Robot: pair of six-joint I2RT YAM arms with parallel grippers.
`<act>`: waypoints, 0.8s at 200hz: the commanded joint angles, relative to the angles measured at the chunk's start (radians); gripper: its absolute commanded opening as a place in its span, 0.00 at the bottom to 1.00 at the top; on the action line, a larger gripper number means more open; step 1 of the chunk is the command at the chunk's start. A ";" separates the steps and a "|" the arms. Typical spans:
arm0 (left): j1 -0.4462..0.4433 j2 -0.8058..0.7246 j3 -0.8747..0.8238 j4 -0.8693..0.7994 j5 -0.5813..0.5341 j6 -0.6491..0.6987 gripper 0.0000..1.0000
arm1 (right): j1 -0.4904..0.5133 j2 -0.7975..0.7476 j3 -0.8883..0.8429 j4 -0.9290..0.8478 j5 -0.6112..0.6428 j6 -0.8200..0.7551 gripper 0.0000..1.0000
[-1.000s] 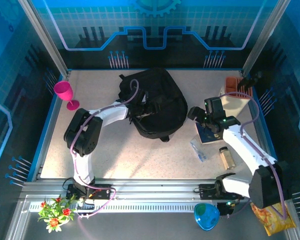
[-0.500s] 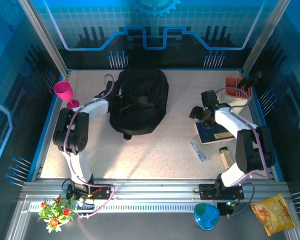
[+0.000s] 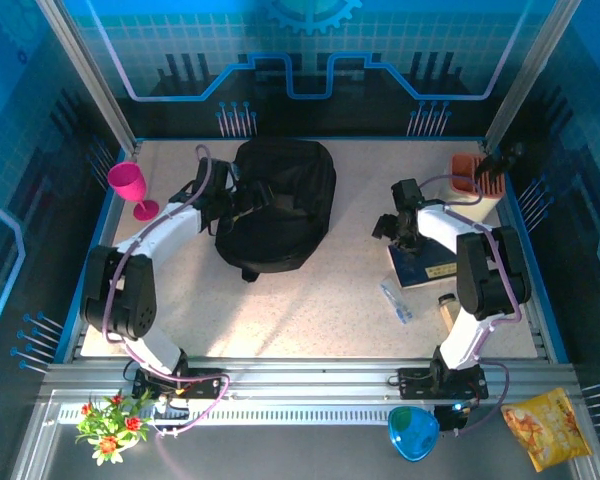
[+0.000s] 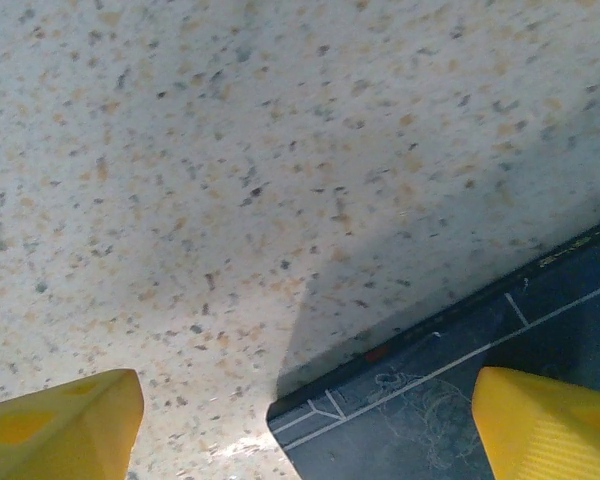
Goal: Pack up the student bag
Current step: Move the book to the center of the table.
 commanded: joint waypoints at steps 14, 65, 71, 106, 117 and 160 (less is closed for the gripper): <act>-0.014 -0.044 -0.022 -0.038 0.056 0.033 0.95 | 0.084 0.058 0.014 0.036 -0.195 -0.015 0.83; -0.063 -0.049 -0.007 -0.031 0.073 0.045 0.97 | 0.224 0.069 0.027 0.127 -0.400 -0.096 0.77; -0.071 -0.047 -0.003 -0.031 0.075 0.048 0.97 | 0.232 0.058 0.026 0.129 -0.408 -0.100 0.76; -0.146 -0.009 0.046 -0.043 0.084 0.054 0.97 | 0.228 -0.110 -0.024 0.120 -0.342 -0.080 0.76; -0.179 0.010 0.071 -0.054 0.085 0.060 0.98 | 0.219 -0.176 -0.059 0.097 -0.273 -0.051 0.76; -0.342 0.126 0.199 -0.098 0.056 0.076 0.95 | 0.149 -0.362 -0.187 -0.026 -0.007 0.066 0.74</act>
